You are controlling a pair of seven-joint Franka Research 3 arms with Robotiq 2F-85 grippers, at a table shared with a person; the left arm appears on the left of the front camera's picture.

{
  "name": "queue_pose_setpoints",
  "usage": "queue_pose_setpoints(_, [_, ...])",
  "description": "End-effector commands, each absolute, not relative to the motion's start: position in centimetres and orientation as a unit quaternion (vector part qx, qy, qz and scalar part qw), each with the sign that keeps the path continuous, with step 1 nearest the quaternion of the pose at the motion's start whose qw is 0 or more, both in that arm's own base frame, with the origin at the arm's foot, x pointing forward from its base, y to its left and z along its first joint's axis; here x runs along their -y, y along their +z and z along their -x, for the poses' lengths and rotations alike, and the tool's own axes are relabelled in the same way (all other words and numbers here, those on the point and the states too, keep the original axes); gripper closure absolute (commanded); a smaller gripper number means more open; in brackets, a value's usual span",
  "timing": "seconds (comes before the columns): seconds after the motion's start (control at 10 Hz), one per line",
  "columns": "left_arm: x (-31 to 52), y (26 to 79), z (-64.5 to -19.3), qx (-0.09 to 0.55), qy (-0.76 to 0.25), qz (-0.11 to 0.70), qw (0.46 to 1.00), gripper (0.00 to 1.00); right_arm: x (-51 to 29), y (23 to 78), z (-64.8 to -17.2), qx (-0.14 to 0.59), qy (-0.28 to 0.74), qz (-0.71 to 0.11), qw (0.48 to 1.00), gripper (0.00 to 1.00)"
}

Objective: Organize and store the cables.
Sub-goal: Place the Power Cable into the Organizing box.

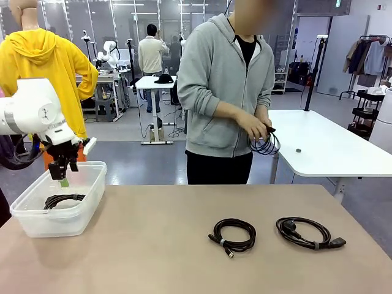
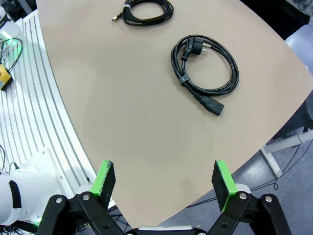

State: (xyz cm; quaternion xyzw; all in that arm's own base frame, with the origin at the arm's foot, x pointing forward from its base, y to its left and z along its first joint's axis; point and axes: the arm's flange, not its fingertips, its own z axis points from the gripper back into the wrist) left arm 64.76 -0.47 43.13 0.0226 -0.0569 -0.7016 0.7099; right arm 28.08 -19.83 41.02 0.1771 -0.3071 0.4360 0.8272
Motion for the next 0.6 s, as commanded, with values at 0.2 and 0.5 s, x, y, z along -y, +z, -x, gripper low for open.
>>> queue_pose_setpoints(0.2, [1.0, 50.4, -53.0, 0.14, -0.571, 0.056, 0.807, 0.0, 19.7, 41.3, -28.2, 0.308, 0.428, -0.177, 0.831, 0.0])
queue_pose_setpoints(0.5, [1.2, 52.3, -44.6, 0.208, -0.508, 0.108, 0.829, 0.0, 19.7, 41.3, -28.2, 0.308, 0.428, -0.177, 0.831, 0.0])
